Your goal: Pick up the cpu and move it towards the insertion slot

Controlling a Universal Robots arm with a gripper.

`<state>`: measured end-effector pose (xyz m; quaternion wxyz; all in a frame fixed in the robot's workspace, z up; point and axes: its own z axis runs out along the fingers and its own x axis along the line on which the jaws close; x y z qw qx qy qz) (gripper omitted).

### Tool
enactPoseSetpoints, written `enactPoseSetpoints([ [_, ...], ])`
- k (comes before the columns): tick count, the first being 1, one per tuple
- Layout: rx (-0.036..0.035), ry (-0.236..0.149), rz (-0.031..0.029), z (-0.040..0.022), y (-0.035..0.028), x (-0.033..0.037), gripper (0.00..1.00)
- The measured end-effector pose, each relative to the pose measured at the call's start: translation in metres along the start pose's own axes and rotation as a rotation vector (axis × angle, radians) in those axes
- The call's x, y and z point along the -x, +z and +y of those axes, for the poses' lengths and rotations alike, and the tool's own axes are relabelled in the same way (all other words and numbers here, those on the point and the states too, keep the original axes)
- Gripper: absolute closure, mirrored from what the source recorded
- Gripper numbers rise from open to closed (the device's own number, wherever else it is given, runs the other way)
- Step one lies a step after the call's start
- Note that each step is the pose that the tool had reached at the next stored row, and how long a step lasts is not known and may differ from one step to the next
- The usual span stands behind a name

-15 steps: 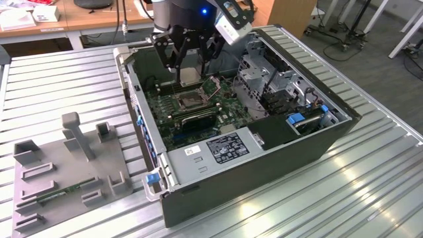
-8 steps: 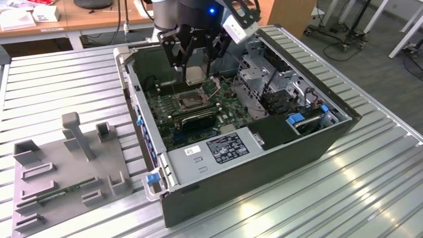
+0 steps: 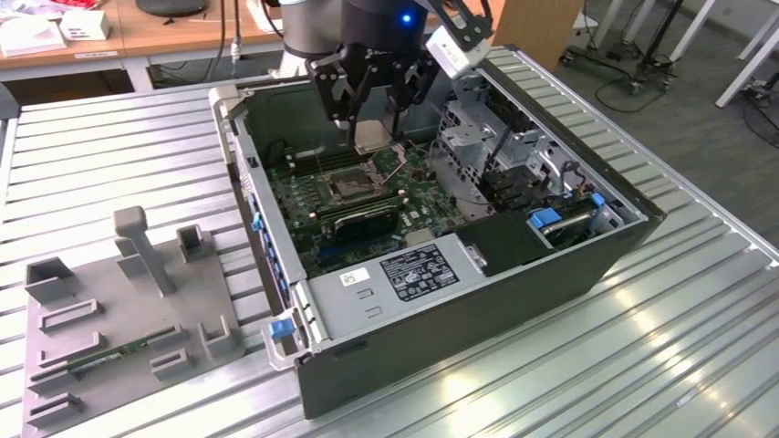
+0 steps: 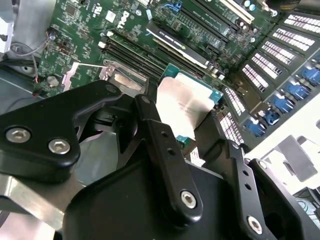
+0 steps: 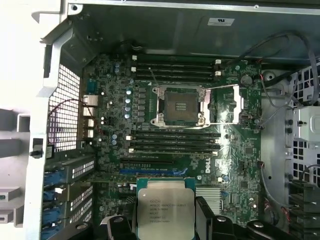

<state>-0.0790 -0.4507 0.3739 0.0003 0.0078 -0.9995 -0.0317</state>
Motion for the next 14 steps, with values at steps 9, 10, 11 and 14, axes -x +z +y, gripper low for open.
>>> enactPoseSetpoints([
  [9,0.0000,0.000,-0.0001,0.0013,0.0002,0.0021,0.46],
  [10,0.0000,0.000,0.0000,0.0017,0.0003,0.0021,0.46],
  [11,0.0000,0.000,0.0000,0.0022,0.0004,0.0021,0.46],
  [14,0.0000,0.000,0.0000,0.0038,0.0006,0.0021,0.46],
])
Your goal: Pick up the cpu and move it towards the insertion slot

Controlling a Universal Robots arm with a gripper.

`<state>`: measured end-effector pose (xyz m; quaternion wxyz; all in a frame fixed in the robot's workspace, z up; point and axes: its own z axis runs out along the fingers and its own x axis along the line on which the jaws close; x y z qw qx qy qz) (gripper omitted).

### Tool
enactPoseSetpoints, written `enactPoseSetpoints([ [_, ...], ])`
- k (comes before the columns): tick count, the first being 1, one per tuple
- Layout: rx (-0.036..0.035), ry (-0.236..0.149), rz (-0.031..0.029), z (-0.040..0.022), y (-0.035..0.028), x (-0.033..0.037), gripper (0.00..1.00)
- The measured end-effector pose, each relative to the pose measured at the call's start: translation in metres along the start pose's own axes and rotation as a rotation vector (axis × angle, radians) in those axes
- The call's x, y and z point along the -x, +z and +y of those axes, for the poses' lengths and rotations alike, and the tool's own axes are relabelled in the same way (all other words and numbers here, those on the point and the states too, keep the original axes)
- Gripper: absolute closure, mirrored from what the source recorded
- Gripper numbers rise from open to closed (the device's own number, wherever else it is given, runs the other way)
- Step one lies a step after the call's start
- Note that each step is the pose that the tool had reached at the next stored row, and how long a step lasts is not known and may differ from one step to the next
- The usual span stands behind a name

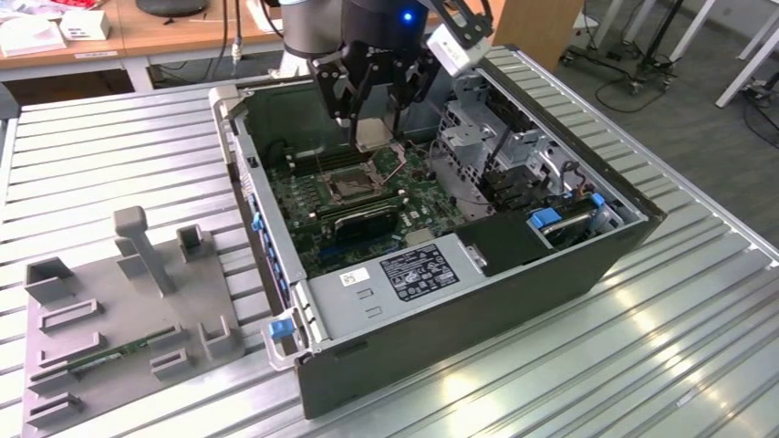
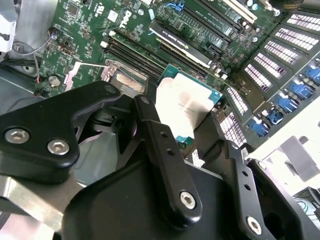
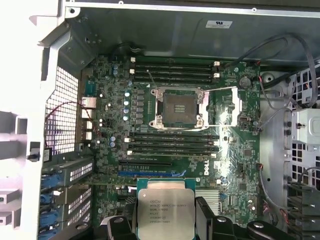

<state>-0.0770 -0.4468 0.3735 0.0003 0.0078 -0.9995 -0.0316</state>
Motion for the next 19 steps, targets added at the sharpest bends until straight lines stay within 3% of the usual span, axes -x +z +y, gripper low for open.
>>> enactPoseSetpoints([
  [19,0.0000,0.000,0.0000,0.0087,0.0013,0.0001,0.46],
])
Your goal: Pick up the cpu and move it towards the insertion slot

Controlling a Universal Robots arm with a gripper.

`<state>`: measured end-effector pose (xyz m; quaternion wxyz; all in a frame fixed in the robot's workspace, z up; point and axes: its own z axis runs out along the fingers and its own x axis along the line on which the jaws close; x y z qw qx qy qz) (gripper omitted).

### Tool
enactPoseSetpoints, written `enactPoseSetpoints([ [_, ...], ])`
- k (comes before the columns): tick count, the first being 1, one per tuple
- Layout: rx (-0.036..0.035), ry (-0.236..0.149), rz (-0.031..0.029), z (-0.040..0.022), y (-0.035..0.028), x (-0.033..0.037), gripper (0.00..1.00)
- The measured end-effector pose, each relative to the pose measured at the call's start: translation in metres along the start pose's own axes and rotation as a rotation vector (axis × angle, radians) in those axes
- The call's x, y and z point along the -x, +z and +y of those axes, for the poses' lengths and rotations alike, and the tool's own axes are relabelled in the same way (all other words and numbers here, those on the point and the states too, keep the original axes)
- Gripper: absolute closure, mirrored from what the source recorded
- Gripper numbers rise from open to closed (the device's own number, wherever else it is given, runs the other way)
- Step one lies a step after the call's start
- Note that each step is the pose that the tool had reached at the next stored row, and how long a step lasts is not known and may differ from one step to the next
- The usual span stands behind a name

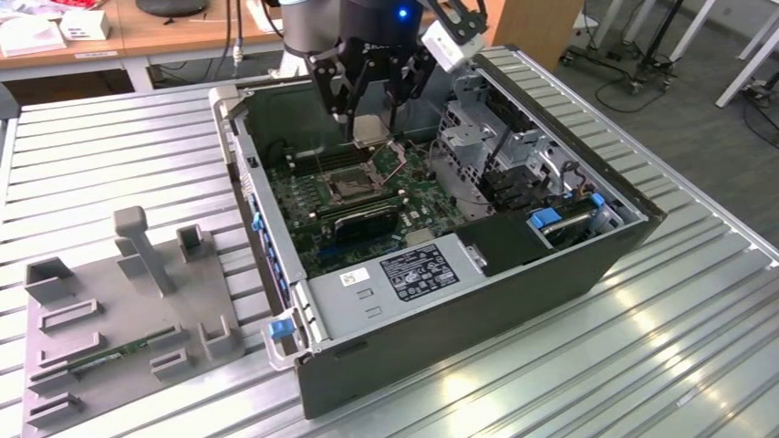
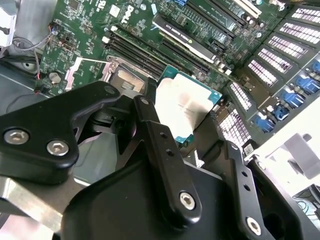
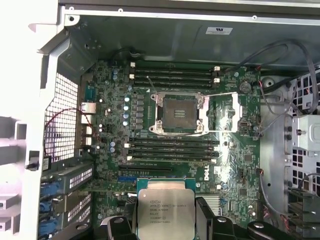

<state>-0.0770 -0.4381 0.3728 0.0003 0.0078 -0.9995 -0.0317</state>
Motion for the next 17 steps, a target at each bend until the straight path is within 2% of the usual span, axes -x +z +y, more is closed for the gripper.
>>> enactPoseSetpoints([
  [17,0.0001,0.000,0.0000,0.0063,0.0010,0.0001,0.46],
])
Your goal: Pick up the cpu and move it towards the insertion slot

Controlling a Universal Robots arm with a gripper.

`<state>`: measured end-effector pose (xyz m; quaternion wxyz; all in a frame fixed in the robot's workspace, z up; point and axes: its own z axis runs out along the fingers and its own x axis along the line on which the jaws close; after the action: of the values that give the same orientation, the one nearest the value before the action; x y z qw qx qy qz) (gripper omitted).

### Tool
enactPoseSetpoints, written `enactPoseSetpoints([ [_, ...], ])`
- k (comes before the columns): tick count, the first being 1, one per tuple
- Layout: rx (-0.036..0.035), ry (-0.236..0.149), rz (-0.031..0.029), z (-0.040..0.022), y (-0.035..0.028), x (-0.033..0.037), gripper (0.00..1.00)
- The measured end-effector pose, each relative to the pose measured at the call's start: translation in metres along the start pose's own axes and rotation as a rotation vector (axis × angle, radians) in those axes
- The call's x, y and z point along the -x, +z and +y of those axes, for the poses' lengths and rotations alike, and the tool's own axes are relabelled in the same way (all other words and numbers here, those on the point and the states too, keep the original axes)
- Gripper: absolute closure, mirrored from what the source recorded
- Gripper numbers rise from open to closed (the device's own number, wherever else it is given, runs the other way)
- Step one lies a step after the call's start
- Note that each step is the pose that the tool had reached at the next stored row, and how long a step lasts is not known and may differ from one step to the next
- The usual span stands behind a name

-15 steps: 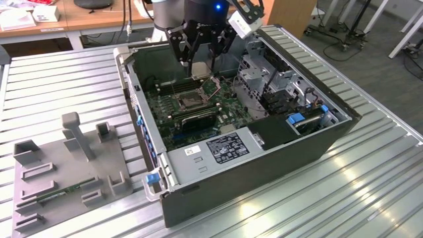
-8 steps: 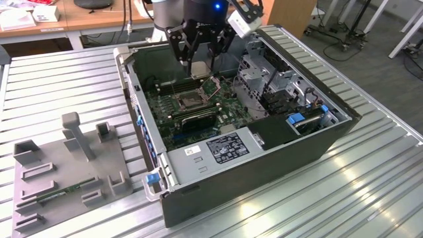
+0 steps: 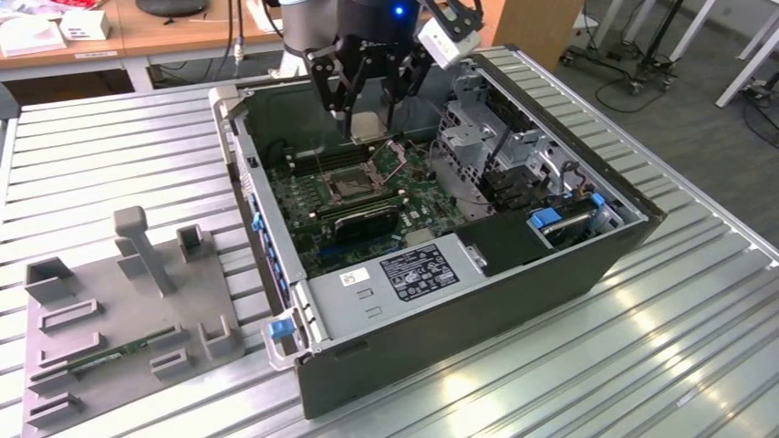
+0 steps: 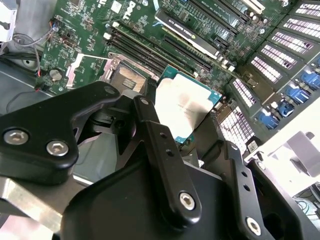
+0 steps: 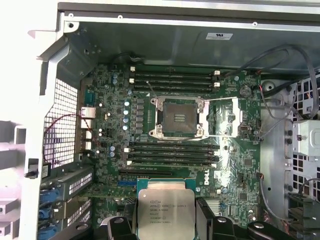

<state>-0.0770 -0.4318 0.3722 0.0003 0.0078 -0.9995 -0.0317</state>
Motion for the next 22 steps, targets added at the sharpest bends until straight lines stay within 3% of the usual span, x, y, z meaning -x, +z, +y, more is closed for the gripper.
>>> enactPoseSetpoints([
  [15,-0.0001,0.000,0.0001,0.0033,0.0004,0.0000,0.46],
  [22,-0.0001,0.000,0.0000,0.0138,0.0016,0.0002,0.46],
])
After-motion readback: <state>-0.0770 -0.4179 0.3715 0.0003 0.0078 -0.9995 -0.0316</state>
